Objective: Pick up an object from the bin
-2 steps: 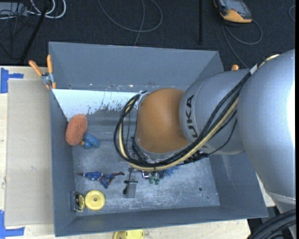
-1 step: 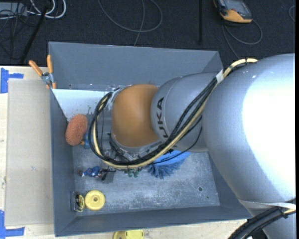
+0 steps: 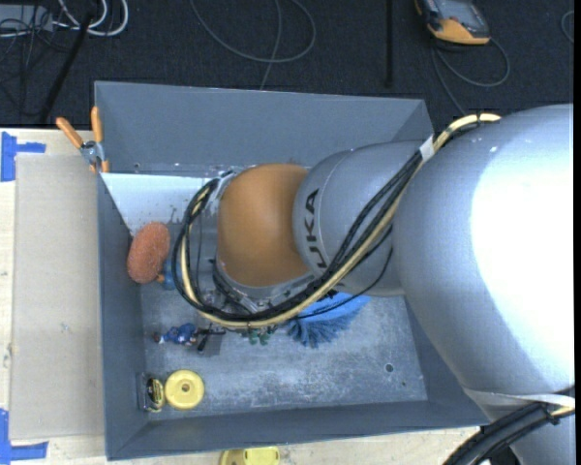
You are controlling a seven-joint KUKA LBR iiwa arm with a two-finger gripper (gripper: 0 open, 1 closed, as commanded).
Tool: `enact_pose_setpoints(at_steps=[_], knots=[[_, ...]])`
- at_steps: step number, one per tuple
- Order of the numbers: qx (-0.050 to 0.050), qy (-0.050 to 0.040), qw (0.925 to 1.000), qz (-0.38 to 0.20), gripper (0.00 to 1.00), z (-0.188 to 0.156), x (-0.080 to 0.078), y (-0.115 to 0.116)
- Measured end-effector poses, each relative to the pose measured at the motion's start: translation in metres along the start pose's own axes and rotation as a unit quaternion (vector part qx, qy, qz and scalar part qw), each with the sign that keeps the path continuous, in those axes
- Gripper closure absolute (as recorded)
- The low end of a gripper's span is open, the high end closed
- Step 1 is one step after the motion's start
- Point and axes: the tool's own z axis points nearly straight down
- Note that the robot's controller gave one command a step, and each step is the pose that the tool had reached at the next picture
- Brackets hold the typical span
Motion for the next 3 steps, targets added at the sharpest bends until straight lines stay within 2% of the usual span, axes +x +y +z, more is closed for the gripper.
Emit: enact_pose_setpoints(at_steps=[1,2,3], knots=[[0.001,0.0028,1.0000,-0.007,1.00,-0.053,-0.015,-0.018],[0.000,0.0009,0.9998,-0.022,1.00,-0.062,0.024,-0.049],[0.000,0.0009,0.9998,-0.021,1.00,-0.062,0.023,-0.049]])
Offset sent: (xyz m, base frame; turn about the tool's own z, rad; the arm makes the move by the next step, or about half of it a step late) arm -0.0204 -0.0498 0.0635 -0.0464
